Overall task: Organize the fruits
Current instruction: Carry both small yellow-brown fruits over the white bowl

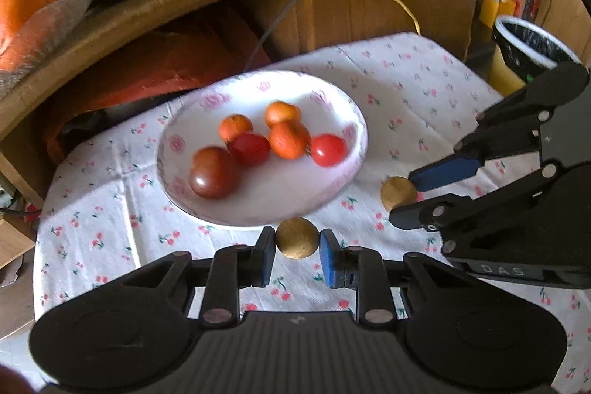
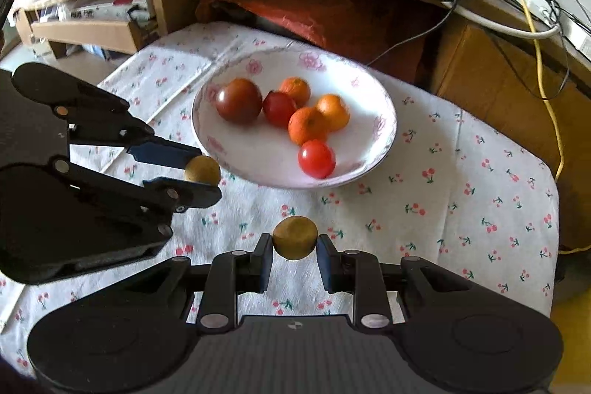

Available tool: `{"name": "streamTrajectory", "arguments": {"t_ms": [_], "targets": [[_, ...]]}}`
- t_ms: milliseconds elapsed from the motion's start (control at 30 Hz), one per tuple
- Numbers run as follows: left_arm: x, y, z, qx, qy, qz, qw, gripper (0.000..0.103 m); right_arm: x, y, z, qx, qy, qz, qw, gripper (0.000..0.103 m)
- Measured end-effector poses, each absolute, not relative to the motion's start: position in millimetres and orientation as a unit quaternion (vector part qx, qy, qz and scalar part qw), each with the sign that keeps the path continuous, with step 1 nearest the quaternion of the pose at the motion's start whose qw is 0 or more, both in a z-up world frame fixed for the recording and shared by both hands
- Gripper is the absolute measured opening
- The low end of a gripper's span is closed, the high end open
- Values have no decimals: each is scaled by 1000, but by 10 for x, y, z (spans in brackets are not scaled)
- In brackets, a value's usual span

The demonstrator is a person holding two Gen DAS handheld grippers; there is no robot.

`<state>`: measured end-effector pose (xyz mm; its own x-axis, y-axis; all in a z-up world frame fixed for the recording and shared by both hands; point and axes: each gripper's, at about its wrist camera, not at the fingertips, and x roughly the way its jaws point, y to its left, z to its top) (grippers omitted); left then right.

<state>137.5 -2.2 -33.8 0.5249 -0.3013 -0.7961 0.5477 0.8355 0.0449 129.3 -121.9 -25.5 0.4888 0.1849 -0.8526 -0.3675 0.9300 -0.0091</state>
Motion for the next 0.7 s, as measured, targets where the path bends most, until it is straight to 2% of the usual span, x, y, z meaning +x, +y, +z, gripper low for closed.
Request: {"name": "streamTrajectory", "arguments": {"t_ms": [333, 700], "targets": [[1561, -6, -208, 136, 401, -231, 876, 34, 1469, -1188, -175, -87, 461, 156, 869, 21], [1825, -17, -295, 124, 409, -211, 879, 34, 1735, -1116, -241, -88, 450, 155, 875, 21]]}}
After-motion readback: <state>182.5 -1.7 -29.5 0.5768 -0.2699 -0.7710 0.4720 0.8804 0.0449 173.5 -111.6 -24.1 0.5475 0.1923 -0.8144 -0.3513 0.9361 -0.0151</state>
